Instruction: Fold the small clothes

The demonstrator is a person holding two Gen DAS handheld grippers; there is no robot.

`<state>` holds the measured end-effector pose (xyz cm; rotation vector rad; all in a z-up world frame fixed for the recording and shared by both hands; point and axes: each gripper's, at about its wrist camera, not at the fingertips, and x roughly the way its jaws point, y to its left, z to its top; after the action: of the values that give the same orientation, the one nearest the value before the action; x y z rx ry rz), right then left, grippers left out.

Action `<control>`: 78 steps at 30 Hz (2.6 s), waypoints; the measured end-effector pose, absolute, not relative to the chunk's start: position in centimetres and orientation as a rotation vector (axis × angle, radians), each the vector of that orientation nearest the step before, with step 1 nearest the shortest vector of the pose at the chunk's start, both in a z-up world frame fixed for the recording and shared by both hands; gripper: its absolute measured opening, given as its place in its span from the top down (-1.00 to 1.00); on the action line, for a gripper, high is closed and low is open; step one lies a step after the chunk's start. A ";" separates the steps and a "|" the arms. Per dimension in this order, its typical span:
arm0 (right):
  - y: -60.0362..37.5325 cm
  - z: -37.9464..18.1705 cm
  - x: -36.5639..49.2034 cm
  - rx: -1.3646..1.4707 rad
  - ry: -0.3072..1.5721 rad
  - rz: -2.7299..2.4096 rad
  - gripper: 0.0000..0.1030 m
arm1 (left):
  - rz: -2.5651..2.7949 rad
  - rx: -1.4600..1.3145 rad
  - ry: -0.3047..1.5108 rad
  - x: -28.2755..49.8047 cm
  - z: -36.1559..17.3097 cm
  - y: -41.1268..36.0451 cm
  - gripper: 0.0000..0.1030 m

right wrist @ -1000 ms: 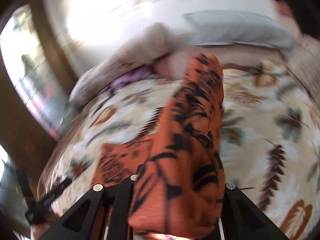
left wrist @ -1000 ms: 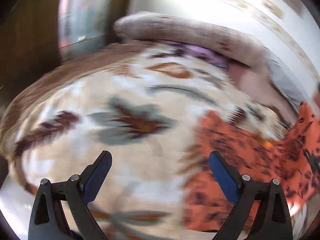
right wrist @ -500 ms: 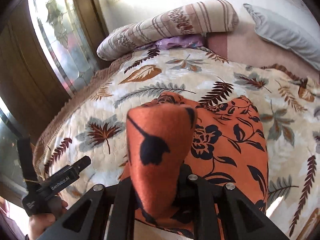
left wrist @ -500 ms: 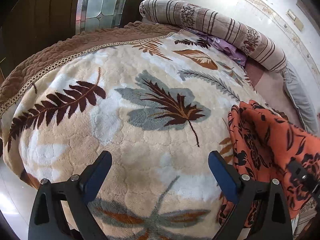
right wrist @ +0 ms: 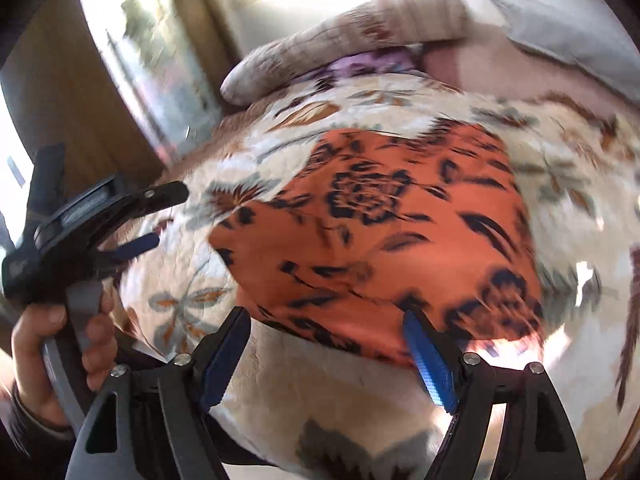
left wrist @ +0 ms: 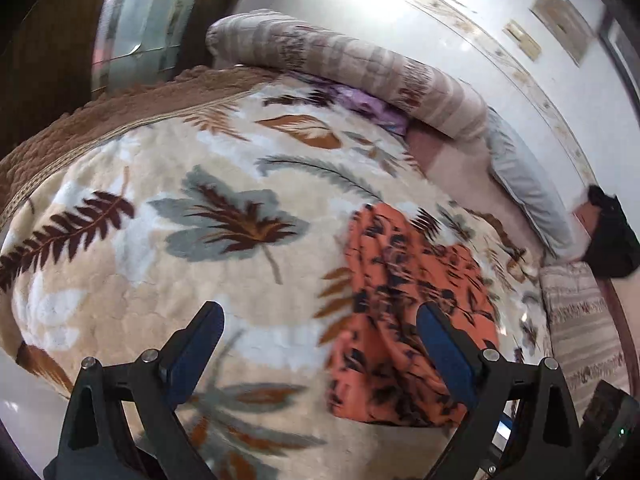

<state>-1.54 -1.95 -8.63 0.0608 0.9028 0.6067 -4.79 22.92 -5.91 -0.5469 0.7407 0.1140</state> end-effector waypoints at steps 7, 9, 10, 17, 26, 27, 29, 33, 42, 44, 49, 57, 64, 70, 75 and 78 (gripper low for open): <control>-9.9 -9.0 -1.9 0.303 0.938 0.548 -0.58 | 0.110 -0.566 1.036 -1.4 -12.6 19.4 0.21; -11.3 -9.1 -1.9 0.343 0.941 0.556 -0.58 | 0.072 -0.656 0.984 -2.6 -14.0 20.8 0.20; -12.0 -9.1 -1.9 0.360 0.940 0.558 -0.58 | 0.087 -0.627 0.985 -2.9 -13.6 20.5 0.19; -16.5 -9.4 0.2 0.626 0.976 0.618 -0.59 | 0.194 -0.409 0.915 -3.3 -8.2 17.8 -0.13; -17.4 -13.9 9.9 0.856 1.199 0.718 -0.65 | 0.148 -0.130 0.866 3.1 -7.4 13.4 -0.63; -16.7 -15.0 10.7 0.883 1.240 0.726 -0.66 | 0.196 -0.113 0.946 4.3 -9.5 13.7 -0.63; -14.9 -16.1 11.5 0.866 1.297 0.778 -0.61 | 0.179 -0.194 0.990 4.4 -12.6 15.1 -0.66; -13.3 -13.7 9.9 0.615 1.220 0.698 0.24 | 0.147 -0.267 0.948 3.5 -13.5 16.3 -0.67; -14.7 -11.6 10.3 0.625 1.162 0.688 -0.33 | 0.112 -0.306 0.925 3.4 -13.5 17.0 -0.76; -16.4 -12.0 12.1 0.759 1.142 0.691 -0.64 | 0.108 -0.308 0.910 3.2 -13.6 17.0 -0.77; -13.9 -15.9 16.9 0.826 1.308 0.711 0.02 | 0.099 -0.311 0.896 3.1 -13.7 17.1 -0.77; -10.2 -13.1 14.2 0.352 1.183 0.492 0.26 | 0.083 -0.319 0.888 2.8 -13.6 17.3 -0.81; -12.6 -10.1 13.1 0.502 1.114 0.564 -0.28 | 0.149 -0.339 0.940 1.2 -12.7 19.3 -0.73; -14.2 -7.9 14.0 0.657 1.060 0.660 -0.32 | 0.151 -0.328 0.945 0.9 -13.1 18.9 -0.73; -12.2 -9.9 16.8 0.799 1.106 0.802 -0.71 | 0.157 -0.347 0.946 0.9 -13.6 19.0 -0.75; -12.4 -14.0 17.8 0.855 1.200 0.679 -0.56 | 0.147 -0.352 0.959 0.9 -13.5 19.2 -0.77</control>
<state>17.75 -12.43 -14.01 0.8551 1.2004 0.6793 0.94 19.17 -13.48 -0.3520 0.9595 0.1467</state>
